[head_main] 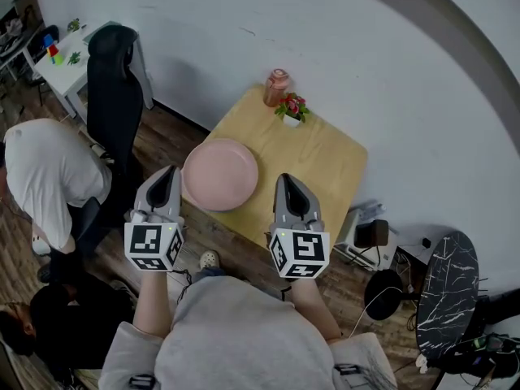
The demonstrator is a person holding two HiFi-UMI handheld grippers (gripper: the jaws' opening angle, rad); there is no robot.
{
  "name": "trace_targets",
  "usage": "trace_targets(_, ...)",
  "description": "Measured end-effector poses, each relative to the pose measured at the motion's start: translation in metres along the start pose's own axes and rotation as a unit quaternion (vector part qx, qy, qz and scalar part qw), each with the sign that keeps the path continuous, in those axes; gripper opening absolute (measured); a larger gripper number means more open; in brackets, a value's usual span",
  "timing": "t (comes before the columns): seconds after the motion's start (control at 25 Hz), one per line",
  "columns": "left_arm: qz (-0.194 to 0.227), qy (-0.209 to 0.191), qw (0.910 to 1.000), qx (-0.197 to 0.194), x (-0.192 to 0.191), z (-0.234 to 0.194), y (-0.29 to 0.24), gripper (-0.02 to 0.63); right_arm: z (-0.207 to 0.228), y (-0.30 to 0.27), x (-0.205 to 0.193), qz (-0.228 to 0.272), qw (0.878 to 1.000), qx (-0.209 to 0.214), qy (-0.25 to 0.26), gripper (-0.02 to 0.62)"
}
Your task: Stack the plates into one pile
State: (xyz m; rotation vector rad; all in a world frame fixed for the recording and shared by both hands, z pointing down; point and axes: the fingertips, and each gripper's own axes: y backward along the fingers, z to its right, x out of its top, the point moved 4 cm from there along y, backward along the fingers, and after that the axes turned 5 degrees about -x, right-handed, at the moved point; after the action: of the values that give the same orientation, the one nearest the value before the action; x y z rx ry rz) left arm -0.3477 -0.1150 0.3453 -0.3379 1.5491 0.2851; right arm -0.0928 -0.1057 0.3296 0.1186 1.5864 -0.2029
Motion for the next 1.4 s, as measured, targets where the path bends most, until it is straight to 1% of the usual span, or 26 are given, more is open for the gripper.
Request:
trace_targets(0.44,0.044,-0.011,0.9986,0.027,0.029,0.019,0.037,0.060,0.015,0.041,0.033,0.067,0.998,-0.004,0.015,0.005)
trace_targets(0.8,0.081,-0.028,0.9959,0.027,0.049,0.040,0.054,0.060,0.030,0.064,0.037,0.080,0.997,-0.016,0.004,0.005)
trace_targets(1.4,0.078,-0.023,0.9963,0.029,0.051,0.061,0.066,0.060,0.041,0.086,0.039,0.088,0.996,-0.014,0.001,0.005)
